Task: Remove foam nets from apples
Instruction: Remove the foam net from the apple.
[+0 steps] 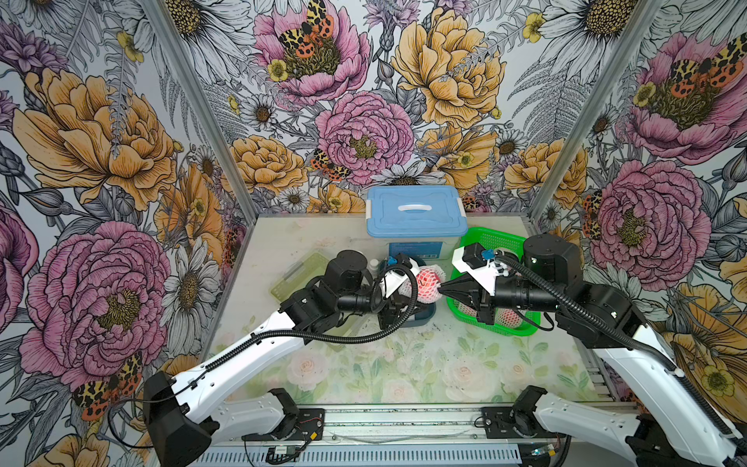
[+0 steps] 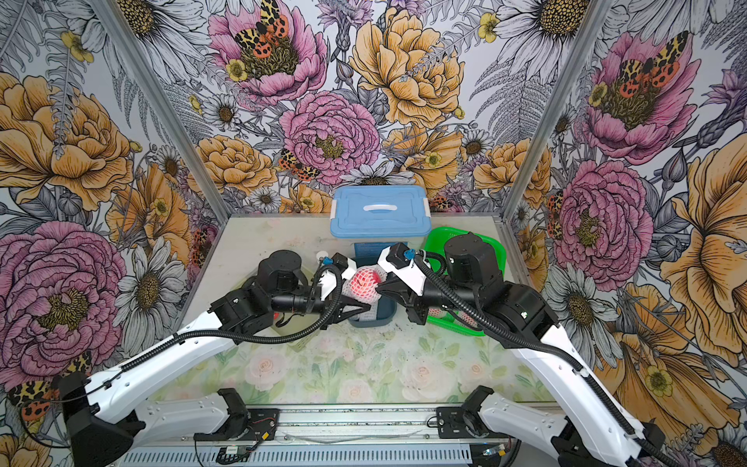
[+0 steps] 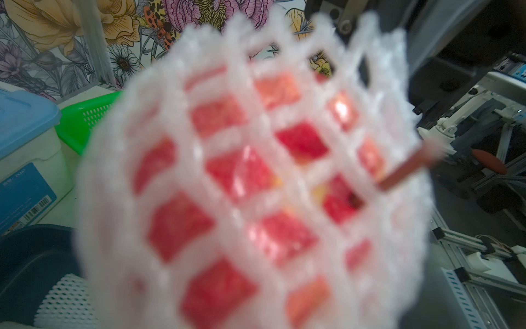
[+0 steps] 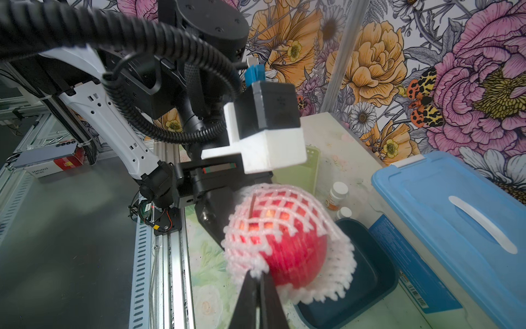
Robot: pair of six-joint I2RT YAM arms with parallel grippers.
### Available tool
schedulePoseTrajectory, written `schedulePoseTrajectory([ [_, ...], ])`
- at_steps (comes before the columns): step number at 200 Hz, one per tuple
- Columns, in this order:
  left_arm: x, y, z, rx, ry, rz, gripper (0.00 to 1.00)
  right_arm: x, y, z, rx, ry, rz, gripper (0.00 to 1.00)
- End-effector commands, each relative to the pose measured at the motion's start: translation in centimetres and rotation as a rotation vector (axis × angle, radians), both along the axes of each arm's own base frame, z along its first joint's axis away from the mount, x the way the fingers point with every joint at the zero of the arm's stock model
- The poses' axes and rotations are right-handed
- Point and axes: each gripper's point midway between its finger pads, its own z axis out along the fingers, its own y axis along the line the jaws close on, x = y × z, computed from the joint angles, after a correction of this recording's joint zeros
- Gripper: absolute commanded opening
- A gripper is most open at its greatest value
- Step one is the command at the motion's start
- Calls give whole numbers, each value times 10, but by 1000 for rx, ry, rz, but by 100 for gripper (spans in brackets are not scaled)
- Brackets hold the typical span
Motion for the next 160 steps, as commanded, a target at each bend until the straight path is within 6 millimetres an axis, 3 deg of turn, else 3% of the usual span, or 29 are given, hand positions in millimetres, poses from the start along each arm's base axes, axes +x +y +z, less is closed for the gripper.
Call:
schedulePoseTrajectory([
  [1,-3,1,6,-7,-5,-27,58,-3,-4,16,29,-46,-2,0],
  [18,-1,4,11,-8,-24,-8,86,-3,-5,15,29,-44,-4,0],
  [29,2,7,15,-12,-46,14,99,-4,-5,14,29,-42,-1,0],
  [81,12,11,33,-31,-118,55,99,-5,2,7,25,-4,34,0],
  [119,11,8,38,-41,-118,29,90,-4,5,4,21,7,44,0],
  [160,17,5,35,-22,-125,48,99,-6,8,6,28,12,69,0],
])
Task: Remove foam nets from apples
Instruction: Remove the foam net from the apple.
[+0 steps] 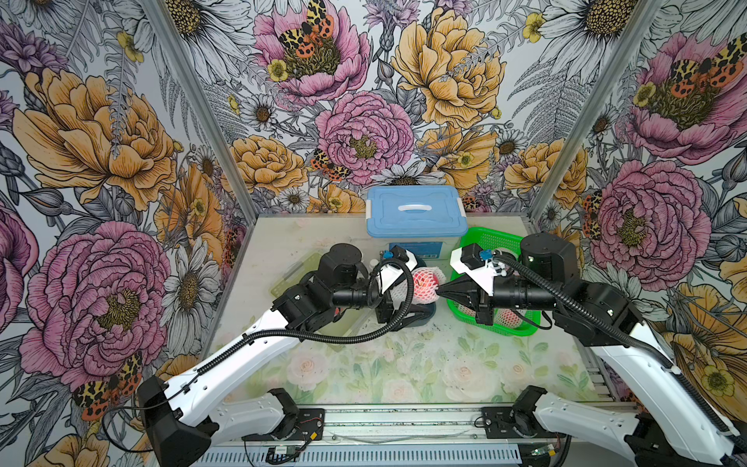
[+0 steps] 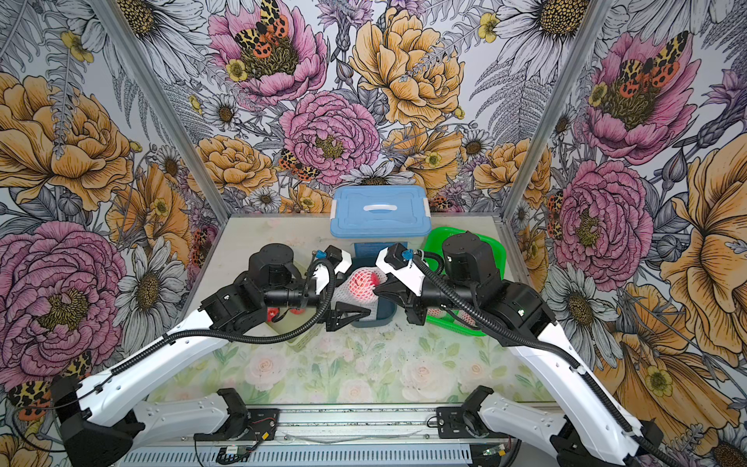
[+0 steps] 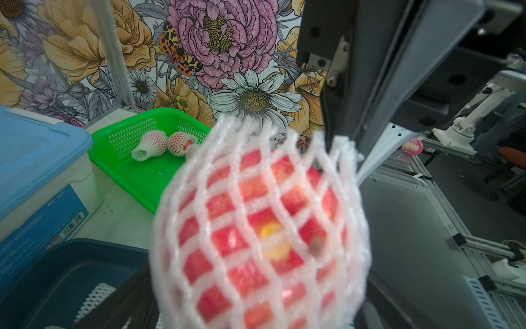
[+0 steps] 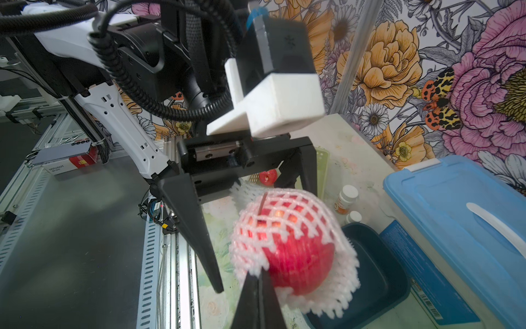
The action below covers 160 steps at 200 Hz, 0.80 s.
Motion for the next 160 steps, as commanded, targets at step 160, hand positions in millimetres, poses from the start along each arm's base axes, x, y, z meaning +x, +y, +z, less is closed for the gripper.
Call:
schedulePoseTrajectory([
  [160,3,-2,3,46,-41,-14,91,-7,0,15,37,-29,34,0],
])
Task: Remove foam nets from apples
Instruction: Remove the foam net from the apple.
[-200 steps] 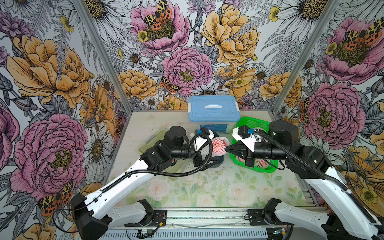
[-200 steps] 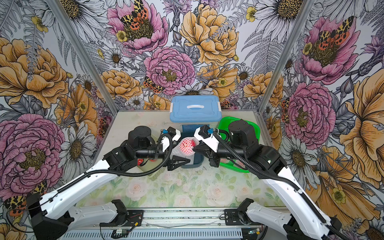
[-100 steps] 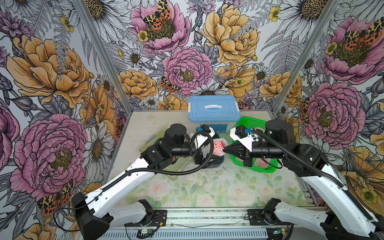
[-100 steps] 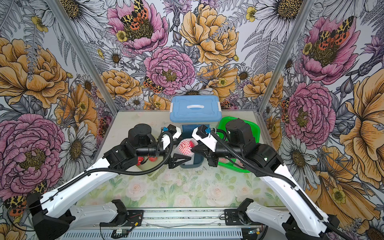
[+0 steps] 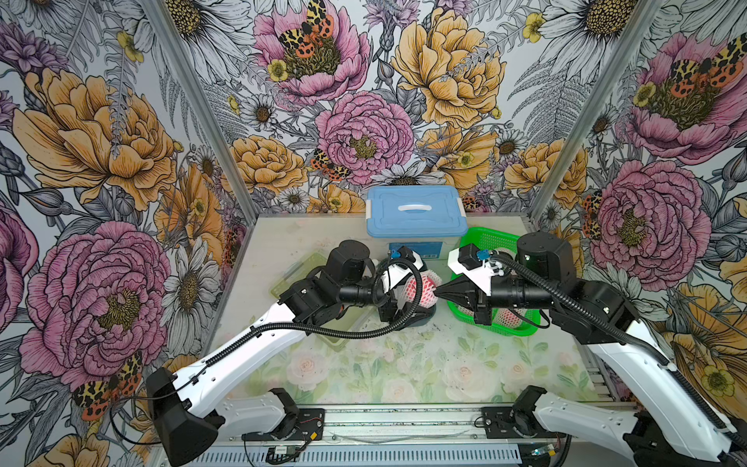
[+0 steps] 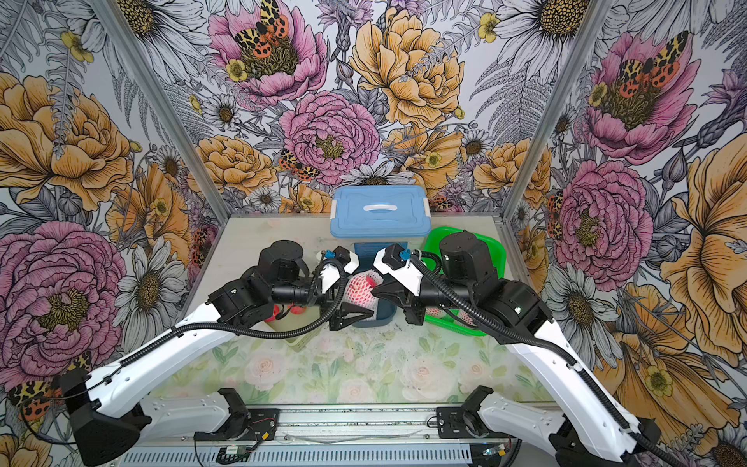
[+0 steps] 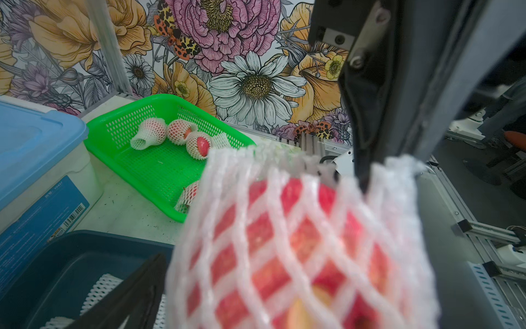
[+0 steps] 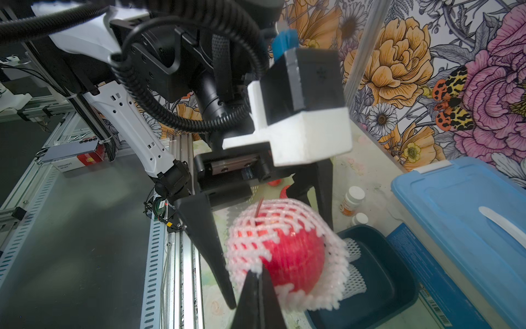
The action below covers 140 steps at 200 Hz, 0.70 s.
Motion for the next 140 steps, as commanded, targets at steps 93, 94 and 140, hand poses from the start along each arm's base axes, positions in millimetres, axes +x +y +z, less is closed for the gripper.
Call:
schedulePoseTrajectory([
  [93,-9,5,33,-88,-77,-25,33,-4,-2,14,35,-22,6,23],
  [94,-9,5,33,-88,-78,-25,32,-4,-3,14,36,-22,5,24],
  [140,-8,6,31,-90,-72,-23,0,6,-15,22,32,-76,-96,52],
])
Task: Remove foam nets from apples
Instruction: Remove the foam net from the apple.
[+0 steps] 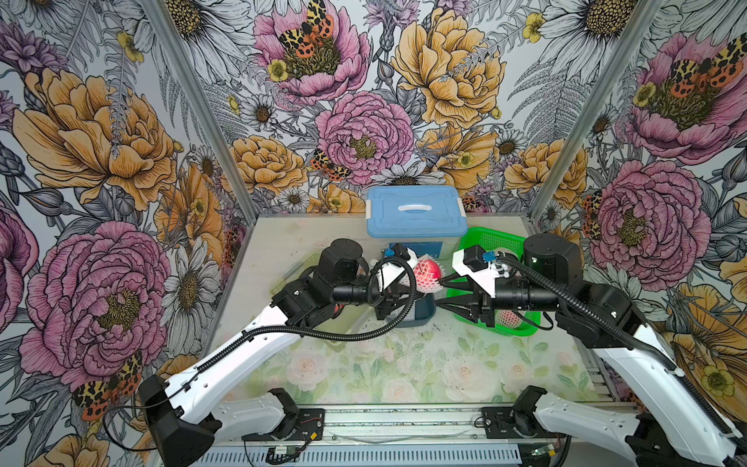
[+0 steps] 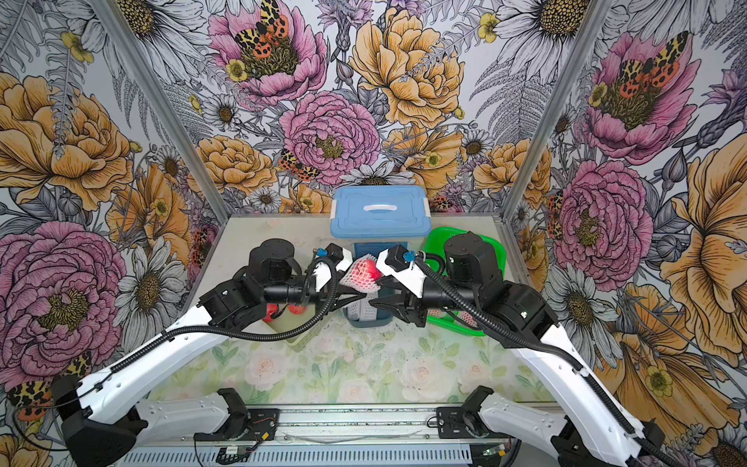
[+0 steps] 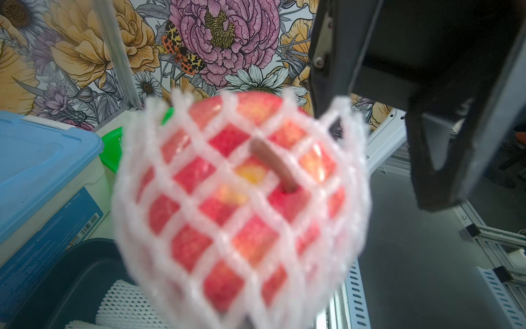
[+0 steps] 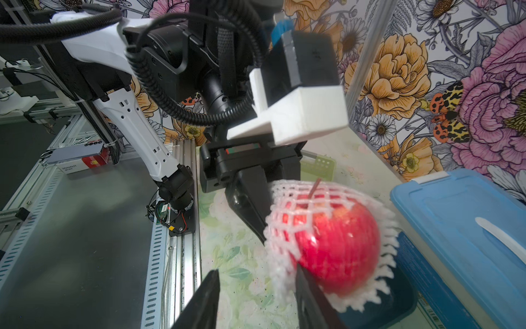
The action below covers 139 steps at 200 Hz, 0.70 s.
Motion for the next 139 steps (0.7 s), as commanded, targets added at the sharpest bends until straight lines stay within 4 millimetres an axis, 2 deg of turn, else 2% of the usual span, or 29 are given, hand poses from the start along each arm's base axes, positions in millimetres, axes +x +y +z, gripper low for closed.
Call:
schedulePoseTrajectory([
  [1,-6,0,14,-51,-40,-30,0,10,-10,11,7,-48,-87,52],
  [52,-10,0,12,-50,-36,-50,0,26,-34,29,19,-143,-253,54],
  [75,-15,0,8,-49,-40,-83,0,25,-38,39,33,-170,-267,54],
  [139,-34,1,5,-56,-73,-188,0,14,-18,33,32,-134,-124,60],
])
